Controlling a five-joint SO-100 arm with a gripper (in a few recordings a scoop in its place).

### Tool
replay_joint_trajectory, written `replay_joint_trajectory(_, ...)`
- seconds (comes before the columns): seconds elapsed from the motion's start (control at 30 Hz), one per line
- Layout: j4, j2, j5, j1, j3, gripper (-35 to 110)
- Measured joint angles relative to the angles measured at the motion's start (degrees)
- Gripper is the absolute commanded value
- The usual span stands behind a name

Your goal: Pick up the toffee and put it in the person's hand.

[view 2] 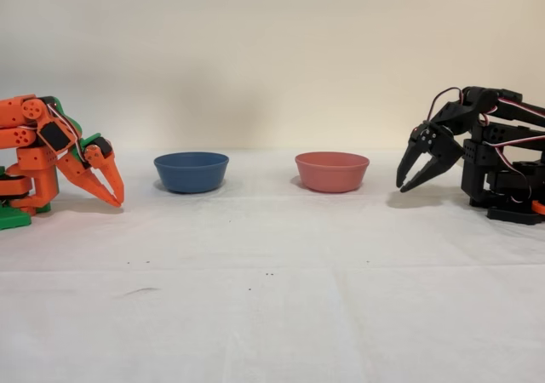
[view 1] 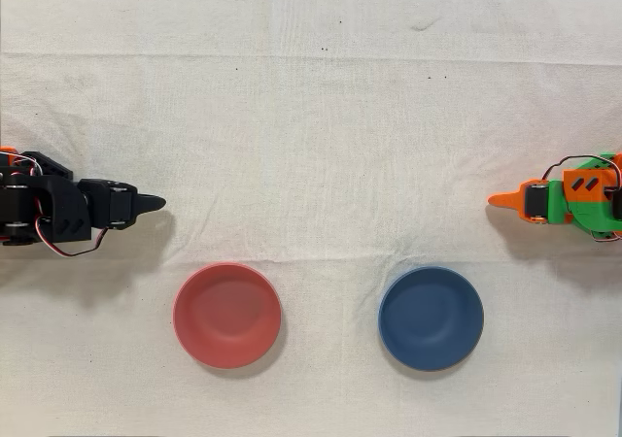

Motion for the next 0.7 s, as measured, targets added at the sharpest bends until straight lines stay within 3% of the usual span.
replay_joint_trajectory(0.7, -1.32, 0.18, 0.97, -0.79, 4.04, 0)
